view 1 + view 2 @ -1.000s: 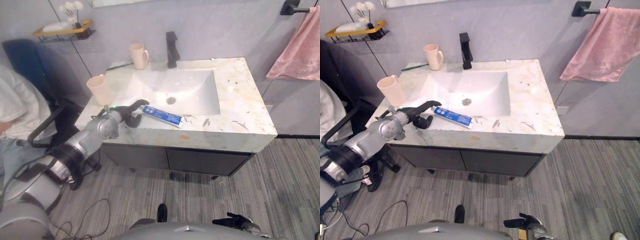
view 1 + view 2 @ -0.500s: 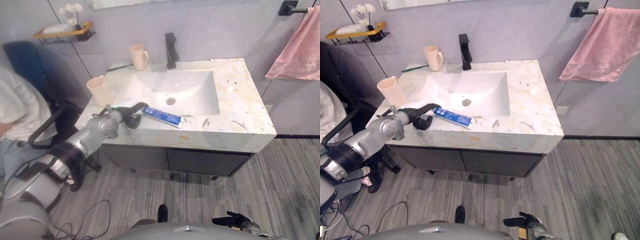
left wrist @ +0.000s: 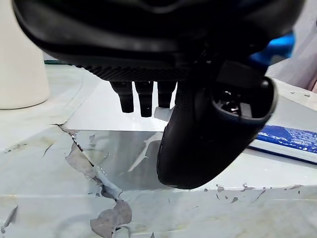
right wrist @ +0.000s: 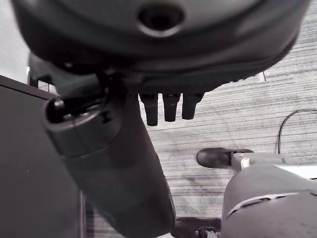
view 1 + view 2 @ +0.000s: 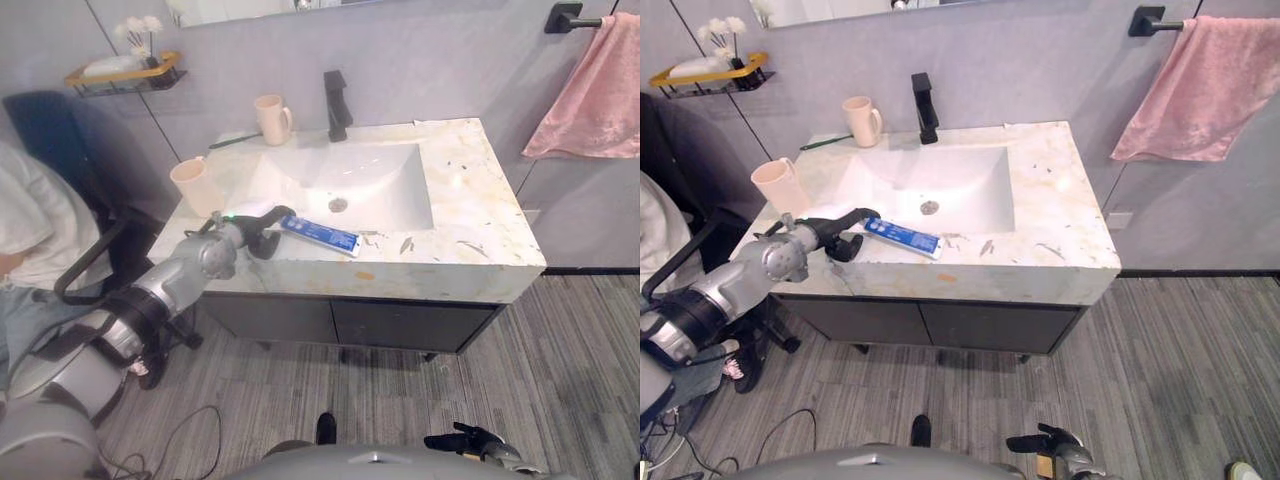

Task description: Organize the bathroom.

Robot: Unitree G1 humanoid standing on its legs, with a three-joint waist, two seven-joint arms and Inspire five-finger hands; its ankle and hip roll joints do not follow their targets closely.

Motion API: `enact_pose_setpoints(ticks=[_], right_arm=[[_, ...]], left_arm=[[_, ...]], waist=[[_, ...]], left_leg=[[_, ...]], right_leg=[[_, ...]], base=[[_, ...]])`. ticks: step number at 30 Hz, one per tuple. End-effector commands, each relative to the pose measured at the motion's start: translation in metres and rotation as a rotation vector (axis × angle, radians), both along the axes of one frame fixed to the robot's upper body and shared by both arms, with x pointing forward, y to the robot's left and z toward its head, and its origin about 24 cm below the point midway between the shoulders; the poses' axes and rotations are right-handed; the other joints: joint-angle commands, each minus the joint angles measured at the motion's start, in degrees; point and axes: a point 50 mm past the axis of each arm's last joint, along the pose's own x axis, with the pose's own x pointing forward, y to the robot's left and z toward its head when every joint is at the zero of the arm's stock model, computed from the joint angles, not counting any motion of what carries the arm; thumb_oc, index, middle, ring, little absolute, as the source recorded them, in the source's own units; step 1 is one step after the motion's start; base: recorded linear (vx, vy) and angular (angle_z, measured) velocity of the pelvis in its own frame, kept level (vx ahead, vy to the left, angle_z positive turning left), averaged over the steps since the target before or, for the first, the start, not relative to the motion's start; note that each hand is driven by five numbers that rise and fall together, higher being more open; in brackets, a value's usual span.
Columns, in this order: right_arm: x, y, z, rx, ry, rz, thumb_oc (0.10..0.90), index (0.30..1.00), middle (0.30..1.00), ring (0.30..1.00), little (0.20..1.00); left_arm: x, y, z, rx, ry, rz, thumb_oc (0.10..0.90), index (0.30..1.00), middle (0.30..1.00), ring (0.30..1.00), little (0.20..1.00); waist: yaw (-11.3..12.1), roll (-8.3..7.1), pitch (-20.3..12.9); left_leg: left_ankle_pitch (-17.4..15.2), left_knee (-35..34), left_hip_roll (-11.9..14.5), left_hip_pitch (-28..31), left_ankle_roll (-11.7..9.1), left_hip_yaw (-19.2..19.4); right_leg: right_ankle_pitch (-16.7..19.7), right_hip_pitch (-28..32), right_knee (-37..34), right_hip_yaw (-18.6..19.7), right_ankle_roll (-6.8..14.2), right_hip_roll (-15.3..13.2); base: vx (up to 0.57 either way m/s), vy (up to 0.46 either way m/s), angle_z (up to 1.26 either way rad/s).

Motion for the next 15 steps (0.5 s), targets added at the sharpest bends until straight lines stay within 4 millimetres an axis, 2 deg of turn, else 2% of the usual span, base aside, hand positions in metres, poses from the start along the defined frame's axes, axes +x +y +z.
enact_pose_setpoints(ticks=[1,2,5,11,15], right_arm=[[0.023,0.003,0.005,-0.007,-0.058,0.04,0.8,0.9,0.9,0.9,0.9],[0.02,0.001,0.005,-0.009,-0.059,0.021,0.8,0.9,0.9,0.9,0.9],[0.019,0.0,0.005,-0.008,-0.062,0.009,0.8,0.9,0.9,0.9,0.9],[0.019,0.0,0.004,-0.008,-0.065,-0.002,0.8,0.9,0.9,0.9,0.9],[0.018,0.001,0.004,-0.01,-0.058,0.006,0.8,0.9,0.9,0.9,0.9]], left_arm=[[0.025,0.006,0.043,-0.007,-0.187,0.045,0.8,0.9,0.9,0.9,0.9],[0.025,0.013,0.062,-0.104,-0.236,0.039,0.8,0.9,0.9,0.9,0.9],[0.023,0.018,0.072,-0.159,-0.263,0.046,0.8,0.9,0.9,0.9,0.9],[0.021,0.023,0.071,-0.172,-0.266,0.057,0.8,0.9,0.9,0.9,0.9],[0.02,0.022,0.063,-0.12,-0.24,0.043,0.8,0.9,0.9,0.9,0.9]], waist=[[-0.22,-1.23,0.48],[0.19,-1.14,0.42],[0.55,-1.16,0.42],[0.92,-1.42,0.26],[0.98,-1.68,0.04]], left_leg=[[-4.01,0.65,-1.57,1.97,0.11,1.24],[-3.93,0.65,-1.62,1.89,0.1,1.27],[-3.9,0.65,-1.65,1.95,0.13,1.12],[-4.11,0.65,-1.71,2.25,0.3,0.76],[-4.28,0.65,-1.89,2.49,0.42,0.43]], right_leg=[[5.14,-5.01,0.05,-2.15,1.2,-0.76],[5.2,-4.9,0.05,-2.37,1.2,-0.83],[5.24,-4.82,0.05,-2.55,1.1,-0.87],[5.06,-4.68,0.05,-2.84,0.98,-0.89],[5.06,-4.78,0.05,-2.67,1.03,-0.82]], base=[[0.0,0.0,0.0],[0.0,0.0,0.0],[0.0,0.0,0.0],[0.0,0.0,0.0],[0.0,0.0,0.0]])
